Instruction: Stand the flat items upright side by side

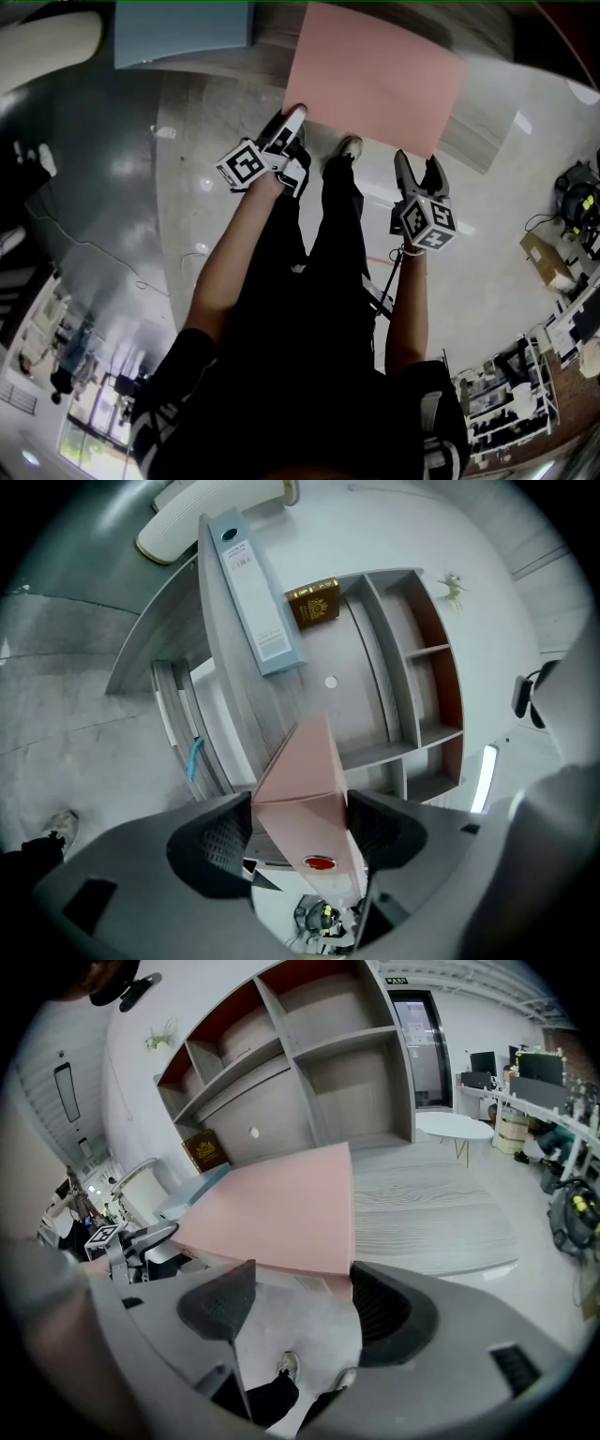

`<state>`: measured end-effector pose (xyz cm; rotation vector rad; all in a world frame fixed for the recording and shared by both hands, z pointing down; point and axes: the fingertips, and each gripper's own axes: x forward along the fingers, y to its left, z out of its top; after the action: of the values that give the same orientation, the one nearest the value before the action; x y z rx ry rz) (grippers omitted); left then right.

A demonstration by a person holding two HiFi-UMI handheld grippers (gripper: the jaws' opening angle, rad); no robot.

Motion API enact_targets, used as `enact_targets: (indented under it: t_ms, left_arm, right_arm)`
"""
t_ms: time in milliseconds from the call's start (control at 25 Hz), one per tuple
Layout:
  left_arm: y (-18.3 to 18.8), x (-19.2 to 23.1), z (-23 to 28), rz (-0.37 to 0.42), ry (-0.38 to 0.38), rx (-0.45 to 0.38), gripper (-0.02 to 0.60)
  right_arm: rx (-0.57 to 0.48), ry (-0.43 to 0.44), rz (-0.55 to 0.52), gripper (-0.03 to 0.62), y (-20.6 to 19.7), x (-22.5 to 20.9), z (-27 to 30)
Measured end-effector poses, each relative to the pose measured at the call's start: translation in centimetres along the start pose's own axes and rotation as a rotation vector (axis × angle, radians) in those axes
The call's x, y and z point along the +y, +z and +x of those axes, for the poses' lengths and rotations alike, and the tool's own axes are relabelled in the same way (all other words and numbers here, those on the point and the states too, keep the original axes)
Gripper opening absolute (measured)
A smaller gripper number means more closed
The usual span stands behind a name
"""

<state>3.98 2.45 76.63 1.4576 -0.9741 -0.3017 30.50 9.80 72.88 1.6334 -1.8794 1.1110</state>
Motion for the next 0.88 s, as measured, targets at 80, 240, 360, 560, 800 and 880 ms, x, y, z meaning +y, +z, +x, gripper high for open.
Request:
enact_targets:
  t_ms: [80,240,360,560,800,880]
  left_arm:
    - [0.3,-0.5,-0.2,0.014,-0.008,-0.01,0.325]
    - [1.2,-2.4,-0.5,0.069,-0.018,-0.055,0.319]
    - [1.9,-4.3,-1.1,0.126,-0.011,-0.093,0.314]
    - [3.8,-8.9,-1.7,0.275,-0.027,-0.146,0.311]
    - [4.5,-13.3,-2.2,0.431,-0.029,-0.174,0.308]
    - [4.6,-15.1,-2.3,0.486,-0.036,-0.182,0.305]
  right_arm:
    - [0.007,0.002,-0.005,0.325,-0.1,0.0,0.2]
    - [0.016,0.013,-0.014,0.327,-0.2,0.2,0.5]
    - [0.011,0.026,-0.016,0.328,0.0,0.5,0.3]
    - [0.01,0.044,-0.033,0.328,0.7,1.4,-0.1]
    - [-0.043,0.043,-0.03,0.328,2.7,1.8,-1.6]
    - [-0.071,0.04,-0.03,0.328,3.9,1.8,-2.4]
